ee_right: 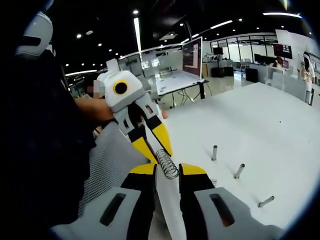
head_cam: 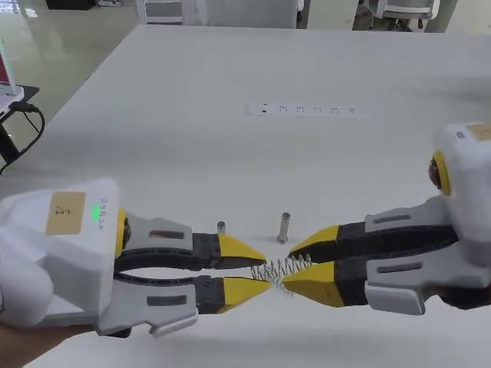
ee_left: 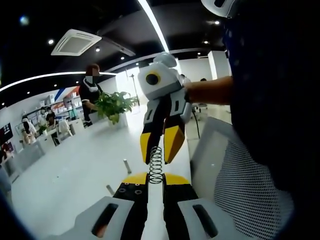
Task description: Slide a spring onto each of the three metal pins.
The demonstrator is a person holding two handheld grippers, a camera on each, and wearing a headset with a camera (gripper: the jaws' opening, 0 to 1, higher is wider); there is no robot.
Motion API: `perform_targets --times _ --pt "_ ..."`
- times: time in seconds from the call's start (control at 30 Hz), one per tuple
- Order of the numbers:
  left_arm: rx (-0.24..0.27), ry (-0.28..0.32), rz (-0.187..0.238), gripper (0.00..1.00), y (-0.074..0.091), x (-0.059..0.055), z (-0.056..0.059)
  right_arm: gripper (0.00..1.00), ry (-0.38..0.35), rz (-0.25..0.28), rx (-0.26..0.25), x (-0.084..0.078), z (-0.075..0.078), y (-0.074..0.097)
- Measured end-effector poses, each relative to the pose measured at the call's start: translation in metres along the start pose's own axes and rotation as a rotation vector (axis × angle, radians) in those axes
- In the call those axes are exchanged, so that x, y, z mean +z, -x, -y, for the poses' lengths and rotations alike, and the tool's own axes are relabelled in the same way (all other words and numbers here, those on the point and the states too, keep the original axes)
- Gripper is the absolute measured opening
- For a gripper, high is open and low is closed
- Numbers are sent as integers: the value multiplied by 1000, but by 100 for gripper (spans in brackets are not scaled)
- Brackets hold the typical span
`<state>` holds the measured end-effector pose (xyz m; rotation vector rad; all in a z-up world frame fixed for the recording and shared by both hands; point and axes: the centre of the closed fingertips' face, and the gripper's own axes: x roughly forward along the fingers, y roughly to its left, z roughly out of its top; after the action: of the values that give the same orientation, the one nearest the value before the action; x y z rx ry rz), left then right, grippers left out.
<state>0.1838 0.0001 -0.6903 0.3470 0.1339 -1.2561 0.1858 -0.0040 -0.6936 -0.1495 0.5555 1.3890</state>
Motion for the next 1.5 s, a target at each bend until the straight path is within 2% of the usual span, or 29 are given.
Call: perform_targets --times 0.4,0.6,0.77,1.07,1.27,1.5 --pt "1 -21 14 2 -2 6 1 11 -85 12 34 3 -4 1" --pt "0 -22 9 2 -2 4 1 10 -111 -31 40 3 -6 -1" --pt "-7 -20 2 2 -5 2 3 9 -54 -153 35 -1 -7 0" --pt "0 -17 9 2 -6 4 0 8 90 -346 25 6 -7 0" --pt "2 -13 13 2 -8 5 0 8 204 -467 52 13 -13 -3" --pt "4 -10 17 2 -11 4 0 8 270 -597 69 10 -13 -7"
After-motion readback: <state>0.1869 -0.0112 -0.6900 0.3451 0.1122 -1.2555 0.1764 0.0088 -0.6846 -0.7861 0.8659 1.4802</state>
